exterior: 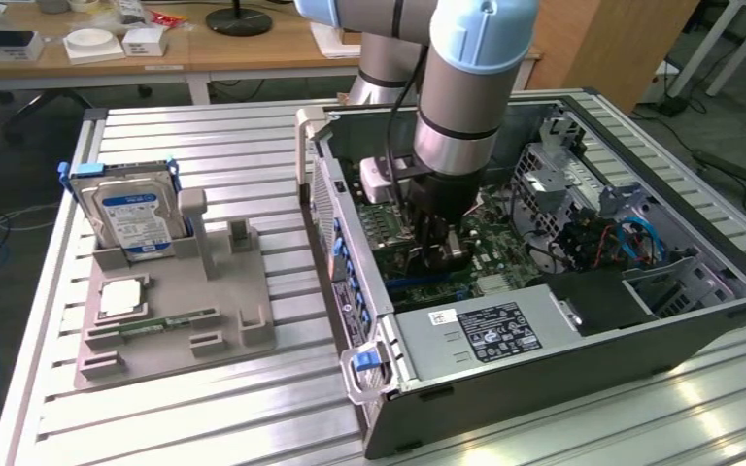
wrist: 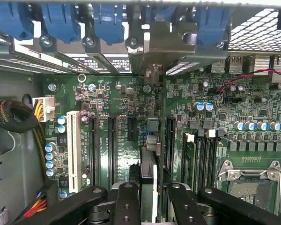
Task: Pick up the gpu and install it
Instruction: 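Insert the gpu into the slot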
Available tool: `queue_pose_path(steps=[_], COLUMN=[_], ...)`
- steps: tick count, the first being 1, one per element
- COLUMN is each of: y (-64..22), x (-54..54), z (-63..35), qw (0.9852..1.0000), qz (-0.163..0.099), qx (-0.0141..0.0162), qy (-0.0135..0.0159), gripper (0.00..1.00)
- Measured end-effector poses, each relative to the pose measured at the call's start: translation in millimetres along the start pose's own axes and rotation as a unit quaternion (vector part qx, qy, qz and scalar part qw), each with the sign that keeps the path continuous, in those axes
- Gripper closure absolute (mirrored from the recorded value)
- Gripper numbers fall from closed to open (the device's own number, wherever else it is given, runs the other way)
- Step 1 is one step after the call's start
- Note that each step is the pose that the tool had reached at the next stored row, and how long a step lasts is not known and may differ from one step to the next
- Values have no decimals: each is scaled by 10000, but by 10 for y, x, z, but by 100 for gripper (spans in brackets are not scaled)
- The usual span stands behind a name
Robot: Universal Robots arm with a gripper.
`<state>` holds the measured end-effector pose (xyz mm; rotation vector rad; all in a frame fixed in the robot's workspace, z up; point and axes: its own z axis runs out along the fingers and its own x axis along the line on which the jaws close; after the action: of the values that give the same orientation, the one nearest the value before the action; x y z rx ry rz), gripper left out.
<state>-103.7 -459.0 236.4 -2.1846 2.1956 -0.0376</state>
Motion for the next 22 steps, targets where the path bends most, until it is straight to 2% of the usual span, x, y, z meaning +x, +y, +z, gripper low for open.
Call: queue_pose_path(steps=[22], y=[-10], x=[0], z=[17], qw=[10000], qz=[1], qx=[0], qy=[-1], gripper=[73])
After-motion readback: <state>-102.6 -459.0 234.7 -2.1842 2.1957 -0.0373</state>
